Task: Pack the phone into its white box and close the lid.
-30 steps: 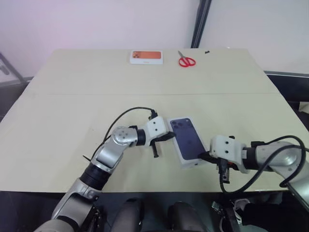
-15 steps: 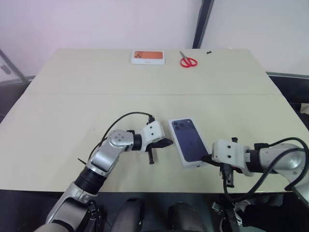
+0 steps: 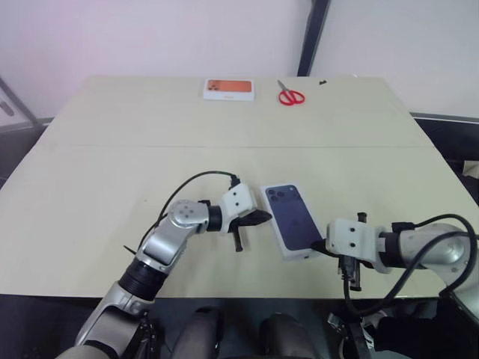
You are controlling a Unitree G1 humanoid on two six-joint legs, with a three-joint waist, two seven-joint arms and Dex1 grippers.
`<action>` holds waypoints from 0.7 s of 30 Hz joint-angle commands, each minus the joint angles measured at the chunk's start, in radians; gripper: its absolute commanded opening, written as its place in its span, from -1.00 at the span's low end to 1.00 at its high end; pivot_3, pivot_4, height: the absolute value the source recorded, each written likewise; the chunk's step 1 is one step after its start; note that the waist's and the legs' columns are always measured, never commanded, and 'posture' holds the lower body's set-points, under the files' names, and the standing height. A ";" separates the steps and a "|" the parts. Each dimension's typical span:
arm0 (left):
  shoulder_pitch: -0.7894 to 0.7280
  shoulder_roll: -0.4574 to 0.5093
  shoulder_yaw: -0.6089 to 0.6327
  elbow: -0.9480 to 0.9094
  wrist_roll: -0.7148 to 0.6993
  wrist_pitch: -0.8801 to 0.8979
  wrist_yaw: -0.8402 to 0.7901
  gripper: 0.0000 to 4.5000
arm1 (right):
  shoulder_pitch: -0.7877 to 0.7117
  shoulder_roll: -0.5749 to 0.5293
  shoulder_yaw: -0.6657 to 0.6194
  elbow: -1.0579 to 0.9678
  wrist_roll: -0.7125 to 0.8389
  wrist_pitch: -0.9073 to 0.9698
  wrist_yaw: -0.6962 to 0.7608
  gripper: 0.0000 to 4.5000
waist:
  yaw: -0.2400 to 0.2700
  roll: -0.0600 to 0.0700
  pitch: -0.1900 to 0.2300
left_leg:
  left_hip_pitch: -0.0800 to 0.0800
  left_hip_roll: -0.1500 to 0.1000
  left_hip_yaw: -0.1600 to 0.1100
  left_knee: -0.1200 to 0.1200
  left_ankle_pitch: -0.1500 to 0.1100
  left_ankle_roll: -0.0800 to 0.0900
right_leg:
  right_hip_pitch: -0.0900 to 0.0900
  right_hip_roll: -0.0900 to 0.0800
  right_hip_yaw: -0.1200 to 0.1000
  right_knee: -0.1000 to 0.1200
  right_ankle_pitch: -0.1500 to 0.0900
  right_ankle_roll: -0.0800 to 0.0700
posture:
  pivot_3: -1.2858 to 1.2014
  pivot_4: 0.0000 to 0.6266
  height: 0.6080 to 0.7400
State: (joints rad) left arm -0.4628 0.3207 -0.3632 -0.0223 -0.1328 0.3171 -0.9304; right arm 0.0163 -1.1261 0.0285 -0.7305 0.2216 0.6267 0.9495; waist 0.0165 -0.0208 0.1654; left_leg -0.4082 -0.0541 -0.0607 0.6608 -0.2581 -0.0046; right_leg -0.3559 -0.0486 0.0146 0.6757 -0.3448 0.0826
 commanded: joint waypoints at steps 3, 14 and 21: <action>-0.008 0.001 0.022 -0.042 -0.019 -0.008 0.005 -1.00 | 0.052 -0.019 0.116 0.021 -0.036 0.026 0.033 -0.98 | -0.001 -0.001 -0.001 | 0.000 0.000 0.000 -0.001 0.000 0.000 | 0.000 0.000 0.000 -0.001 0.000 0.000 | 0.03 -0.52 1.00; 0.010 0.075 0.041 -0.070 -0.040 0.018 -0.035 -1.00 | -0.141 0.058 -0.077 0.108 0.084 0.142 -0.012 -0.98 | -0.005 0.002 0.001 | 0.000 0.000 0.000 -0.003 0.000 0.000 | -0.001 0.000 0.000 -0.001 0.000 0.000 | 0.03 -0.52 1.00; -0.014 0.083 -0.018 -0.036 0.011 -0.002 -0.043 -1.00 | -0.244 0.070 0.052 0.254 -0.046 0.110 -0.085 -0.98 | -0.004 0.004 0.002 | -0.002 0.000 0.001 -0.009 0.000 0.000 | -0.004 0.000 0.000 -0.005 0.000 0.000 | 0.03 -0.52 1.00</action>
State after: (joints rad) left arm -0.4539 0.4161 -0.3654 -0.0528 -0.1406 0.3360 -0.9810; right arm -0.2125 -1.0646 0.0502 -0.4978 0.2191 0.7538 0.8894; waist 0.0130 -0.0169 0.1673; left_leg -0.4099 -0.0542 -0.0598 0.6519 -0.2577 -0.0051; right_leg -0.3599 -0.0491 0.0150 0.6705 -0.3445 0.0824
